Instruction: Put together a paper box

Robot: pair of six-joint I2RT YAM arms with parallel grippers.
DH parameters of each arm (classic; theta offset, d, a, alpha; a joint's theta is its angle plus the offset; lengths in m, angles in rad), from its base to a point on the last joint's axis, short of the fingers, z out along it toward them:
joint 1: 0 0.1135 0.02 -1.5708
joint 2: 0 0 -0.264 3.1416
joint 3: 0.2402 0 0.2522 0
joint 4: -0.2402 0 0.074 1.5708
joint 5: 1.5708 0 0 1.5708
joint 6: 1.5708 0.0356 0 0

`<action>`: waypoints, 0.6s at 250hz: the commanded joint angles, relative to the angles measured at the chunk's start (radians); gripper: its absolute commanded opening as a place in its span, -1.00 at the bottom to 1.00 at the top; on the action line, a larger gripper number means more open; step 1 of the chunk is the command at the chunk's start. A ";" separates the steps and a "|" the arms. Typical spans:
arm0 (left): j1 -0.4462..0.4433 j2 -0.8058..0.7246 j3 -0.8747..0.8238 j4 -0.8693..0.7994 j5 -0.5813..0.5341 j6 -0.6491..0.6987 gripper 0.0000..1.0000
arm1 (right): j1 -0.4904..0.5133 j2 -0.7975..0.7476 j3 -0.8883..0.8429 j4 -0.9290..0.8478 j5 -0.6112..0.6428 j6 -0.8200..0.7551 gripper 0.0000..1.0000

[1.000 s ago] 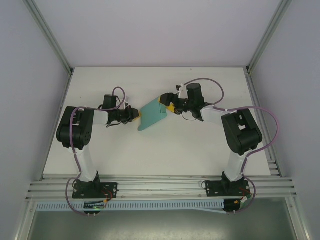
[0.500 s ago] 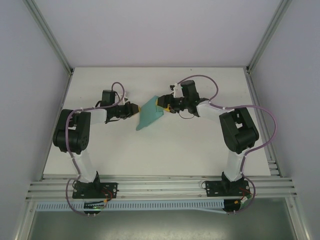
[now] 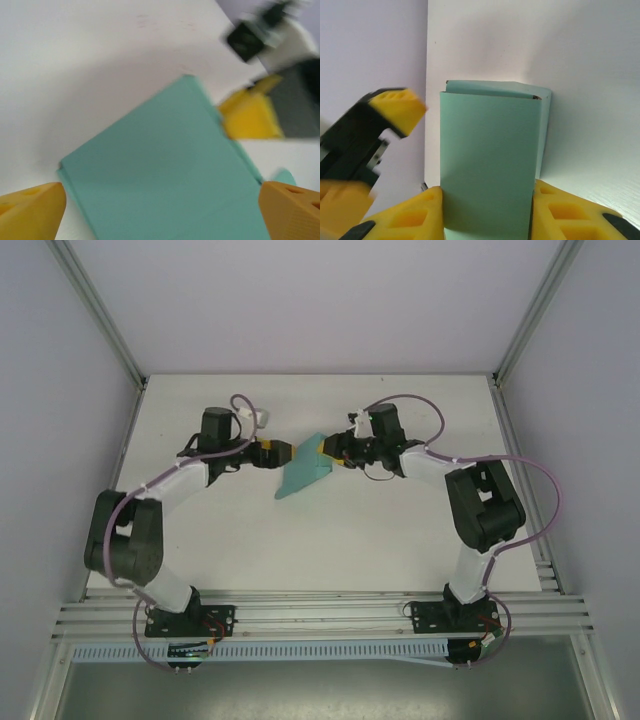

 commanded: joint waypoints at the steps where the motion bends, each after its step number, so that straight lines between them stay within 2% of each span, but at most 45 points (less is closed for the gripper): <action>1: -0.116 -0.080 -0.036 -0.044 -0.066 0.358 0.97 | -0.039 -0.032 -0.061 0.114 -0.018 0.167 -0.37; 26: -0.181 -0.116 -0.066 -0.026 -0.101 0.433 0.97 | -0.069 -0.058 -0.085 0.130 -0.019 0.259 -0.42; 71: -0.250 -0.129 -0.054 -0.041 -0.258 0.565 0.97 | -0.115 -0.110 -0.096 0.102 -0.040 0.359 -0.40; 150: -0.315 0.007 0.003 -0.004 -0.494 0.709 0.97 | -0.121 -0.152 -0.100 0.150 -0.053 0.501 -0.42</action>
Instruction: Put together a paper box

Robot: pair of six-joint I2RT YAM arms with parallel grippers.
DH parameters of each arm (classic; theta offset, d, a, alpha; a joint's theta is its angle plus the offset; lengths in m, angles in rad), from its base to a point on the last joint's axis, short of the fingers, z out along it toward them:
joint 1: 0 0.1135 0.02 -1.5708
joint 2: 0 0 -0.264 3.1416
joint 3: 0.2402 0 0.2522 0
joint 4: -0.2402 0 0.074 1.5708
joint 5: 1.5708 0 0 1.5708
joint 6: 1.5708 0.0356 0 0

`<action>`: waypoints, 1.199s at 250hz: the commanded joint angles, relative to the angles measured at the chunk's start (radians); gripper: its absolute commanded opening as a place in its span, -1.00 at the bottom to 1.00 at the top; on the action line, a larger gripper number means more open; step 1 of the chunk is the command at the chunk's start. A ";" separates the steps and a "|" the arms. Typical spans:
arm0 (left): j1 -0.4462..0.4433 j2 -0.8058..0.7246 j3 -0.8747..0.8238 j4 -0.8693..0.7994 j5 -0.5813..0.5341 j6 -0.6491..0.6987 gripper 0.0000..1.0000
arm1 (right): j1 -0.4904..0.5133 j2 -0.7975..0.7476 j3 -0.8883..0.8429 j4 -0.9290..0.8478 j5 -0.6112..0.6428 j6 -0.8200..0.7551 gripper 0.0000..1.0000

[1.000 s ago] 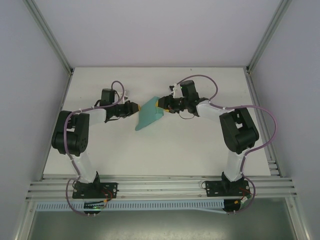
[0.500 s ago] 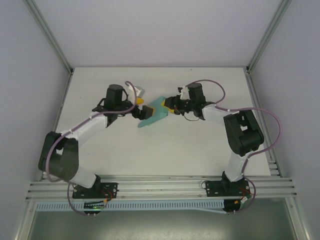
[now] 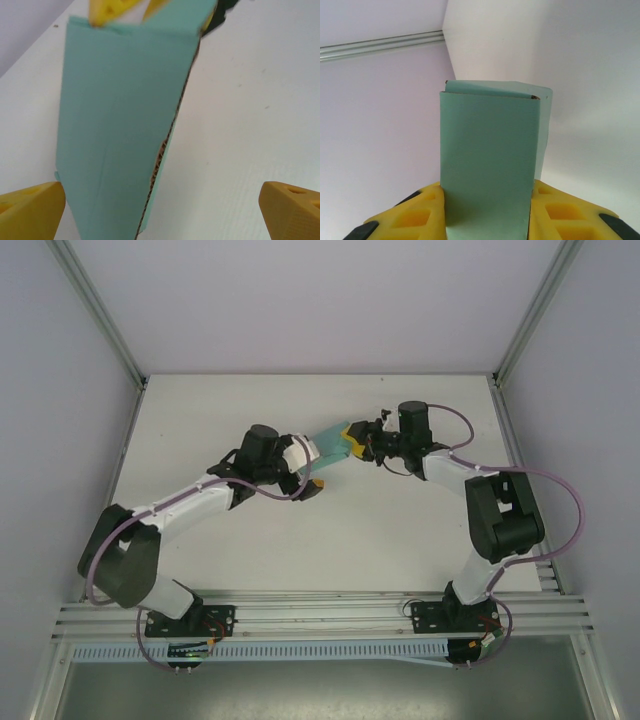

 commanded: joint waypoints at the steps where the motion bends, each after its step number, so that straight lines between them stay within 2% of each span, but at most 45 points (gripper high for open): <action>1: -0.018 0.054 0.035 0.015 -0.127 0.105 0.97 | -0.001 -0.041 -0.013 0.047 -0.030 0.090 -0.42; 37: -0.026 0.084 0.030 0.117 -0.233 0.115 0.97 | 0.001 -0.047 -0.017 0.038 -0.045 0.126 -0.36; 78: -0.035 0.107 -0.026 0.311 -0.297 0.196 0.97 | 0.005 -0.053 -0.042 0.108 -0.040 0.210 -0.41; 118: -0.038 0.152 -0.009 0.315 -0.295 0.238 0.94 | 0.007 -0.047 -0.050 0.136 -0.037 0.272 -0.41; 151: -0.047 0.162 0.004 0.277 -0.263 0.218 0.95 | 0.005 -0.048 -0.069 0.200 0.000 0.340 -0.43; 177: -0.049 0.168 -0.002 0.301 -0.286 0.221 0.83 | 0.007 -0.037 -0.059 0.210 -0.018 0.370 -0.43; 223: -0.048 0.181 -0.029 0.380 -0.409 0.296 0.52 | 0.004 -0.046 -0.090 0.265 -0.026 0.441 -0.43; 238: -0.048 0.181 -0.034 0.396 -0.438 0.319 0.45 | 0.004 -0.051 -0.097 0.256 -0.029 0.433 -0.35; 284: -0.048 0.160 -0.020 0.353 -0.381 0.307 0.13 | 0.002 -0.064 -0.127 0.281 -0.013 0.453 -0.23; 300: -0.048 0.153 -0.022 0.353 -0.384 0.319 0.09 | 0.003 -0.072 -0.132 0.289 -0.009 0.459 -0.21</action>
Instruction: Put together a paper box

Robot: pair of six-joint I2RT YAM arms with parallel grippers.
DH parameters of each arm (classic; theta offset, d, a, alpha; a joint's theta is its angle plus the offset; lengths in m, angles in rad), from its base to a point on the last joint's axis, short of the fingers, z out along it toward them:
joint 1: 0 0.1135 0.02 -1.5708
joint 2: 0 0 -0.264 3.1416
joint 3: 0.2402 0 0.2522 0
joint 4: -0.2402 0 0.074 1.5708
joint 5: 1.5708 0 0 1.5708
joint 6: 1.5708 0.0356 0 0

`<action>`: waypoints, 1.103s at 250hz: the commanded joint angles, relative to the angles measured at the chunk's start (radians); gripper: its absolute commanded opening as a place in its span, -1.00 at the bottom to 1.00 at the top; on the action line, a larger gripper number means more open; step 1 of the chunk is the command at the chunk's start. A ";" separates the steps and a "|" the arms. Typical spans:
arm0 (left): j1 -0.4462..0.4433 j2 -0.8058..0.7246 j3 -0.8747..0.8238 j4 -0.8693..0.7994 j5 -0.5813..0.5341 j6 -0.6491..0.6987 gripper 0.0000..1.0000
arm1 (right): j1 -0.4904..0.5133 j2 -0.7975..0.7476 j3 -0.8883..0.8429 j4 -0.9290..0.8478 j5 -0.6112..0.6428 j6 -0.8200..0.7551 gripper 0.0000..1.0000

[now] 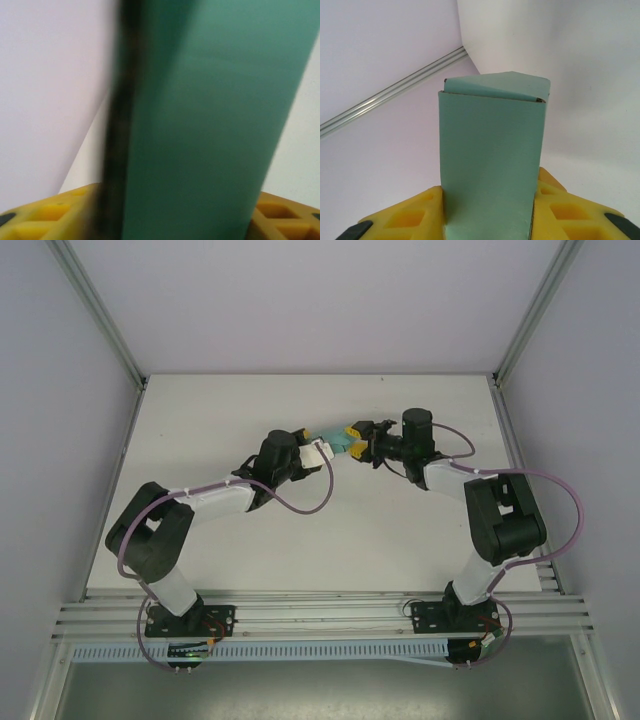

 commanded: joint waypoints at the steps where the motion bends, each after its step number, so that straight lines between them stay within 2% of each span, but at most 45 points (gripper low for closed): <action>1: 0.006 -0.008 -0.007 -0.008 -0.019 0.028 0.09 | 0.001 -0.058 -0.023 0.057 -0.033 0.023 -0.21; 17: 0.006 -0.009 -0.005 -0.009 -0.027 0.038 0.02 | 0.000 -0.065 -0.029 0.058 -0.028 0.021 -0.04; 40: 0.006 -0.015 0.008 -0.046 -0.020 0.041 0.01 | -0.001 -0.078 -0.036 0.050 -0.032 0.010 0.42; 61: 0.006 -0.030 0.016 -0.090 -0.003 0.040 -0.03 | -0.007 -0.109 -0.036 -0.016 -0.022 -0.052 0.97; 82: 0.006 -0.050 0.035 -0.170 0.020 0.034 -0.05 | -0.029 -0.165 -0.035 -0.138 0.010 -0.179 0.98; 105: 0.007 -0.076 0.076 -0.325 0.075 0.029 -0.06 | -0.068 -0.259 -0.010 -0.384 0.101 -0.435 0.98; 124: 0.009 -0.085 0.136 -0.534 0.150 0.025 -0.06 | -0.087 -0.323 0.048 -0.627 0.244 -0.735 0.98; 139: 0.015 -0.075 0.237 -0.757 0.249 0.036 -0.04 | -0.088 -0.358 0.090 -0.743 0.343 -1.004 0.98; 148: 0.015 -0.062 0.287 -0.870 0.294 0.044 -0.02 | -0.087 -0.376 0.107 -0.787 0.406 -1.120 0.98; 164: 0.017 -0.031 0.361 -1.032 0.357 0.079 -0.01 | -0.089 -0.406 0.095 -0.779 0.429 -1.295 0.98; 188: 0.018 0.020 0.439 -1.158 0.345 0.085 -0.04 | -0.090 -0.423 0.071 -0.748 0.303 -1.481 0.98; 224: 0.024 0.129 0.520 -1.263 0.284 0.086 -0.02 | -0.088 -0.386 0.080 -0.775 0.142 -1.641 0.96; 239: 0.028 0.167 0.558 -1.281 0.262 0.067 -0.02 | -0.087 -0.362 0.081 -0.769 0.110 -1.680 0.94; 276: 0.049 0.234 0.620 -1.310 0.300 0.056 0.00 | -0.073 -0.269 0.114 -0.782 -0.032 -1.736 0.76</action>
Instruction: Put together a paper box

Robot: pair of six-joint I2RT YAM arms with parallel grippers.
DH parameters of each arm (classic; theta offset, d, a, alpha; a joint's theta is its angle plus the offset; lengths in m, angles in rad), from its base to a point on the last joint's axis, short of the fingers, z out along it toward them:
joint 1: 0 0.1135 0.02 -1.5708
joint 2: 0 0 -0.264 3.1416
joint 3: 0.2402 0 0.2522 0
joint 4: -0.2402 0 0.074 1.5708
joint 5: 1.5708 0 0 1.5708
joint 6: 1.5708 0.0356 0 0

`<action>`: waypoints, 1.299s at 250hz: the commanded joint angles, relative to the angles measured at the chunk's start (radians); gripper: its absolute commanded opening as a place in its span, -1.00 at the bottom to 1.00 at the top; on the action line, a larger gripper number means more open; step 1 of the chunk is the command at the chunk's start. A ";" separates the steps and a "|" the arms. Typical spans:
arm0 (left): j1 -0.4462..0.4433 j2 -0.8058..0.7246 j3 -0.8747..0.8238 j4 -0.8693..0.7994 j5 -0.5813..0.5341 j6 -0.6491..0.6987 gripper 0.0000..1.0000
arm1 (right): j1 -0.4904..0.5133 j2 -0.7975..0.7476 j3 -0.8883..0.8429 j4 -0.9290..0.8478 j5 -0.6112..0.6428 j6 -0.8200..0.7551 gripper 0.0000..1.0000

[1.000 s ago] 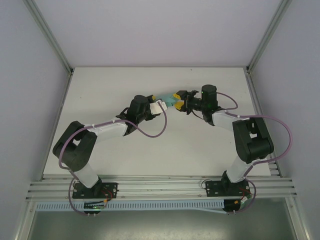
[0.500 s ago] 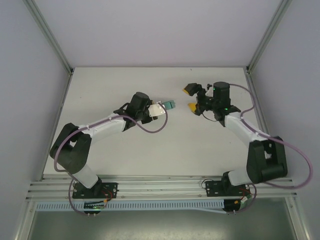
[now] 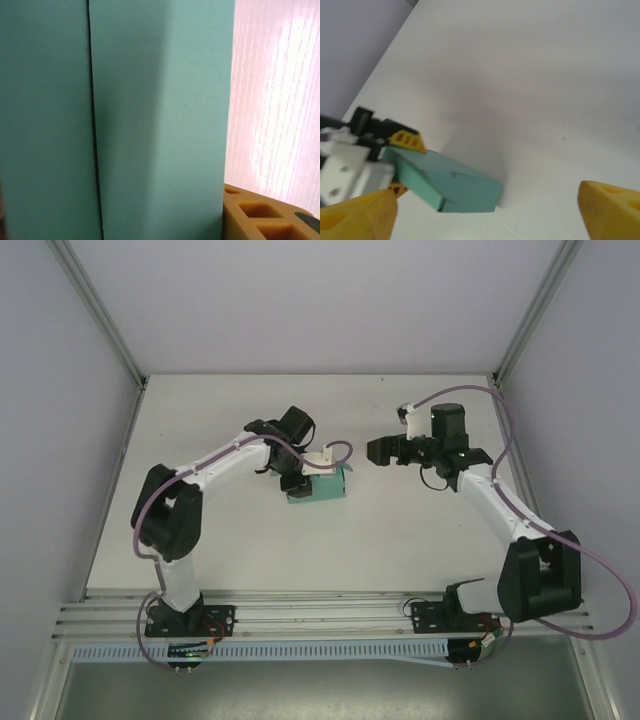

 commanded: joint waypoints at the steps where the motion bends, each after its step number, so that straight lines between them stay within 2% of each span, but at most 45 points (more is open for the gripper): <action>1: 0.020 0.037 0.066 -0.114 0.030 -0.001 0.01 | 0.015 0.073 0.037 -0.046 -0.157 -0.139 0.76; 51: 0.027 0.083 0.092 -0.109 0.039 0.005 0.08 | 0.070 0.218 0.122 -0.153 -0.168 -0.254 0.60; 112: 0.030 0.120 0.142 -0.138 0.056 0.021 0.08 | 0.142 0.283 0.190 -0.138 -0.056 -0.308 0.58; 136: 0.031 0.130 0.160 -0.149 0.057 0.020 0.07 | 0.153 0.297 0.204 -0.113 -0.008 -0.302 0.51; 161: 0.030 0.131 0.163 -0.155 0.063 0.024 0.07 | 0.154 0.304 0.204 -0.080 -0.006 -0.291 0.20; 178: 0.031 0.131 0.163 -0.157 0.063 0.025 0.07 | 0.155 0.307 0.204 -0.071 -0.021 -0.293 0.17; 220: 0.031 0.131 0.166 -0.163 0.061 0.017 0.06 | 0.166 0.315 0.202 -0.044 -0.040 -0.280 -0.08; 246: 0.031 0.128 0.168 -0.163 0.063 0.013 0.05 | 0.185 0.326 0.215 -0.053 -0.006 -0.269 -0.49; 298: 0.030 0.129 0.179 -0.163 0.069 -0.003 0.03 | 0.227 0.316 0.203 -0.023 0.122 -0.206 -0.97; 325: 0.031 0.139 0.189 -0.152 0.053 -0.027 -0.02 | 0.233 0.297 0.181 0.033 0.166 -0.075 -1.00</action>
